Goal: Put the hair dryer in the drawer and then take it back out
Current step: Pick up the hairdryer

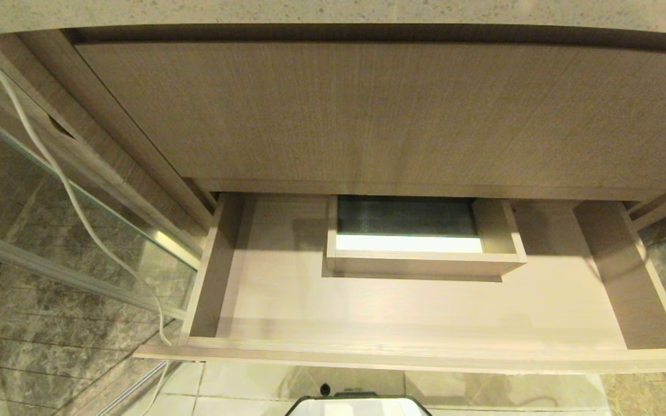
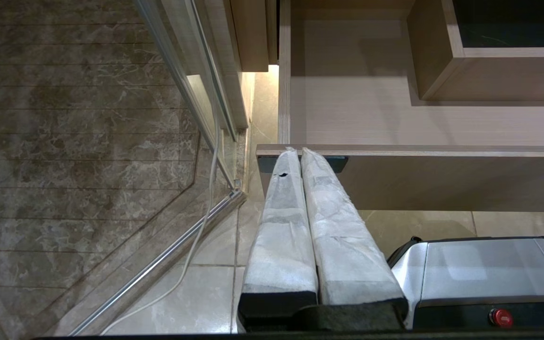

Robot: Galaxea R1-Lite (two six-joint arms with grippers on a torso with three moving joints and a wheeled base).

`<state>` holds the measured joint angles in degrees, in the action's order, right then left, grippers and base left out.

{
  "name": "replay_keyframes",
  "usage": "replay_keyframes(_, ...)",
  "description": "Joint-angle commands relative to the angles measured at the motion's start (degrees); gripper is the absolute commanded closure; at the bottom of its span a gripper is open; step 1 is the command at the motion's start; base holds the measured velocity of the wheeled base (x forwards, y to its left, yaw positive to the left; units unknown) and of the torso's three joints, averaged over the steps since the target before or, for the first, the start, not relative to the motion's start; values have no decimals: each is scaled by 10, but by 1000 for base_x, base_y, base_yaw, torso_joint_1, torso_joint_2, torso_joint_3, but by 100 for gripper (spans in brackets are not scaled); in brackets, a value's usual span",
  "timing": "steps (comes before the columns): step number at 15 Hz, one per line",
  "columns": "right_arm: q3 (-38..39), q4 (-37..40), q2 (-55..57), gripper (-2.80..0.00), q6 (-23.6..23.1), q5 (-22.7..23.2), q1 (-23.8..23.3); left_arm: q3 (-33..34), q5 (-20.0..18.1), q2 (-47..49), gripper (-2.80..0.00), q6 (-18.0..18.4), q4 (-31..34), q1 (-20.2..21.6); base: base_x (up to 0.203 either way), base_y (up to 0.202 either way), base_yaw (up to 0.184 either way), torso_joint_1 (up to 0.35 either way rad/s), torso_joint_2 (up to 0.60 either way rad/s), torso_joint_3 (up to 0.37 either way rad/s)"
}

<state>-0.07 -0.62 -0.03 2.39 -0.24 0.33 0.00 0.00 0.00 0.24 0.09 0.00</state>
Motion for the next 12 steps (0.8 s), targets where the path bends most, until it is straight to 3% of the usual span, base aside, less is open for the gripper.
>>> replay_keyframes(1,2,0,-1,0,0,0,0,1,0,0,0,0,0,0,0,0,0,0,0,0)
replay_keyframes(12,2,-1,-1,0,0,0,0,1,0,0,0,0,0,0,0,0,0,0,0,0)
